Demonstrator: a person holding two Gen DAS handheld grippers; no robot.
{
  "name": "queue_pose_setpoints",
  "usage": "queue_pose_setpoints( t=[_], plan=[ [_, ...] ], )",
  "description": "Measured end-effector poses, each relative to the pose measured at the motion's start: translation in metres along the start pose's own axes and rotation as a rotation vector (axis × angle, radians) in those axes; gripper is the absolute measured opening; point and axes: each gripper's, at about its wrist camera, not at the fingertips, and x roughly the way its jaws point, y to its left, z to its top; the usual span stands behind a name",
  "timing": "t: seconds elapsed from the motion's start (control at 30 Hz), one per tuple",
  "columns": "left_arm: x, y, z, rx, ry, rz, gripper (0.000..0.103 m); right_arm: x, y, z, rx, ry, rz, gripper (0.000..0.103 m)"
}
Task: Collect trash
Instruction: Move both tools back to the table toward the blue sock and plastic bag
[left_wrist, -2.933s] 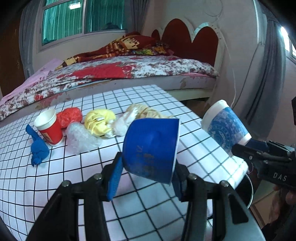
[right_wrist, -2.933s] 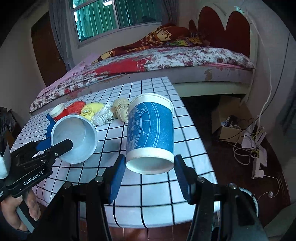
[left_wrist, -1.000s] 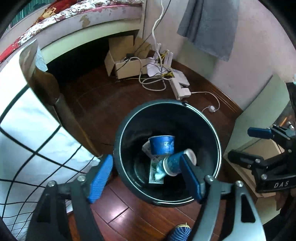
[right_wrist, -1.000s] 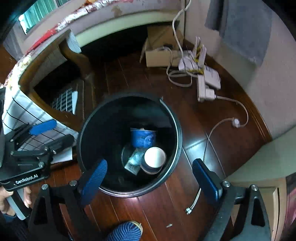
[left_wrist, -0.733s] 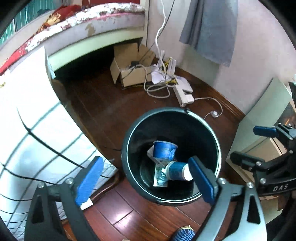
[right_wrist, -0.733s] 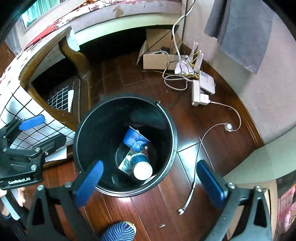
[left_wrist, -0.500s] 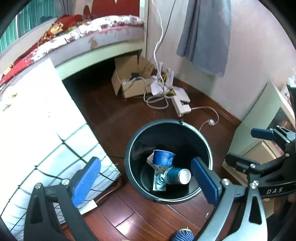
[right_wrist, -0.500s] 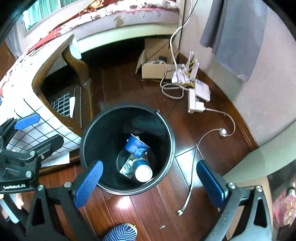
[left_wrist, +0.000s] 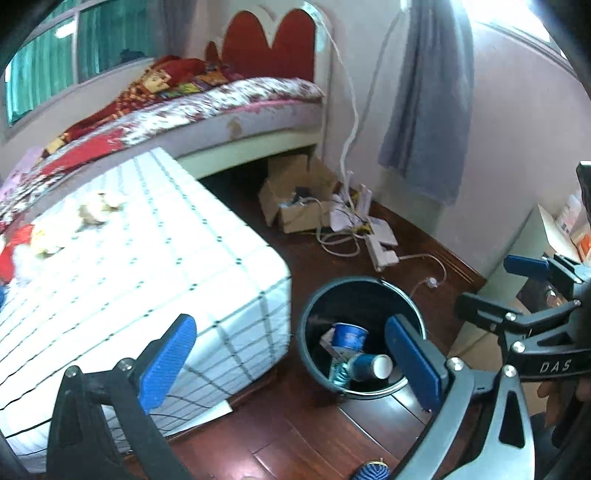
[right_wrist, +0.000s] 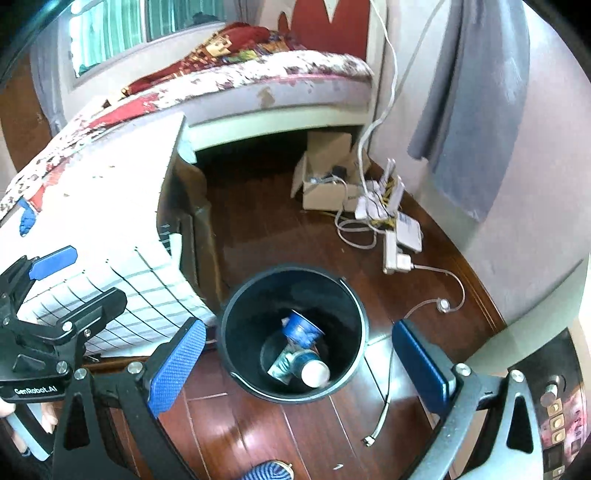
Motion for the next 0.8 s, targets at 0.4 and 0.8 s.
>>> queue_pose_setpoints(
  t=[0.4,0.8],
  plan=[
    [-0.05,0.105,-0.014,-0.13,-0.071,0.157,0.102,-0.015,0.102,0.038,-0.108,-0.083,0.096,0.102],
    [-0.079,0.236,-0.044,-0.304,-0.063,0.355,0.102,0.008,0.227,0.075,-0.249,-0.076,0.261,0.102]
  ],
)
